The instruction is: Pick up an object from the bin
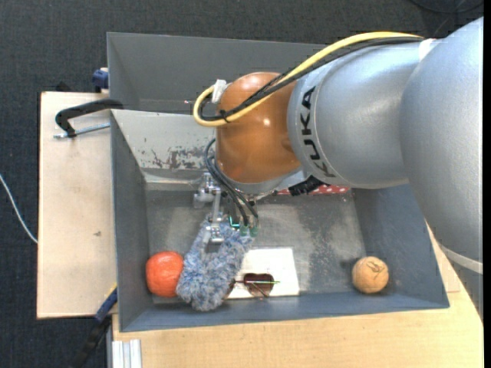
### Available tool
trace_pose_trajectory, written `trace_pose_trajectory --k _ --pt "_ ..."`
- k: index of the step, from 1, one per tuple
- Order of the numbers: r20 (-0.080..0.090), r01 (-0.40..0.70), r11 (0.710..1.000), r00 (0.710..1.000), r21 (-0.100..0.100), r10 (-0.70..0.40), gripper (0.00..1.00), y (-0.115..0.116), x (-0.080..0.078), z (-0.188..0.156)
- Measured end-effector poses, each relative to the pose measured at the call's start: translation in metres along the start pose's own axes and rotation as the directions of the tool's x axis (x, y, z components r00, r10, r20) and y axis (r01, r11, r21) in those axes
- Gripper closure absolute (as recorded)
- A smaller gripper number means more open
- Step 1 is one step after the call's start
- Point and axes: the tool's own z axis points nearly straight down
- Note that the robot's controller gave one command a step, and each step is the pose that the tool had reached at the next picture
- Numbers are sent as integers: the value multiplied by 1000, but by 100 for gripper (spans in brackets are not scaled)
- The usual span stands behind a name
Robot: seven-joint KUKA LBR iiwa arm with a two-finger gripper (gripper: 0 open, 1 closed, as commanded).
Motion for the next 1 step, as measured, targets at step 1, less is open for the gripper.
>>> trace_pose_trajectory --k 1 --pt "8 -2 1000 1000 -2 2 0 -1 -2 -5"
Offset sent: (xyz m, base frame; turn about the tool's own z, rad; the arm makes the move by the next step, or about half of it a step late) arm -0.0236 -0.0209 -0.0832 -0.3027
